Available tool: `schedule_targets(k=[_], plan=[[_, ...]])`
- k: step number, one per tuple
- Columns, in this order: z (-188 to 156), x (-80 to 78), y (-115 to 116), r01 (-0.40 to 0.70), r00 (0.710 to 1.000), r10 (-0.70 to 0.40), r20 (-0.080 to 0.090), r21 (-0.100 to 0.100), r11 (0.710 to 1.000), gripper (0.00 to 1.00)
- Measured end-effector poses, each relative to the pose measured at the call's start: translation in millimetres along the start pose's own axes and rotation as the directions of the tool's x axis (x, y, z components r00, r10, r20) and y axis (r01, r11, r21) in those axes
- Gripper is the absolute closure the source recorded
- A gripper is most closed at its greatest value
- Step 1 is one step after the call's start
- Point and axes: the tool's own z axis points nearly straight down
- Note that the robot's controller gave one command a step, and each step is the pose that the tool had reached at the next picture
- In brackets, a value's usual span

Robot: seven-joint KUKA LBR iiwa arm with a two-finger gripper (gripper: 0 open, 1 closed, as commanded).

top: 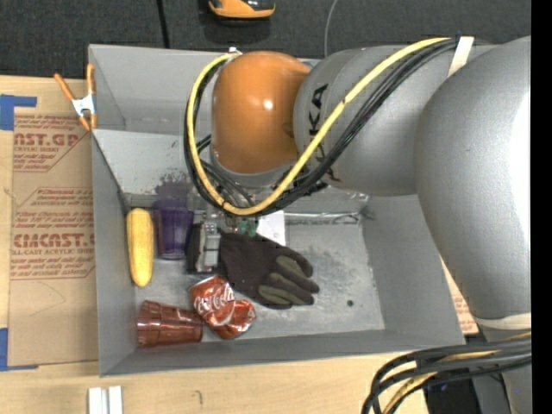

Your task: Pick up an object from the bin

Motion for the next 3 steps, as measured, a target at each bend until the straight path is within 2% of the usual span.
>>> schedule_targets(k=[1,2,3], plan=[[34.8,11.4,-15.6,0.087,0.996,-0.087,0.005,0.0,0.996,0.0],[100.2,24.9,-28.8,0.148,0.989,-0.148,0.004,-0.001,0.989,1.0],[100.2,24.9,-28.9,0.148,0.989,-0.148,0.003,-0.001,0.989,1.0]])
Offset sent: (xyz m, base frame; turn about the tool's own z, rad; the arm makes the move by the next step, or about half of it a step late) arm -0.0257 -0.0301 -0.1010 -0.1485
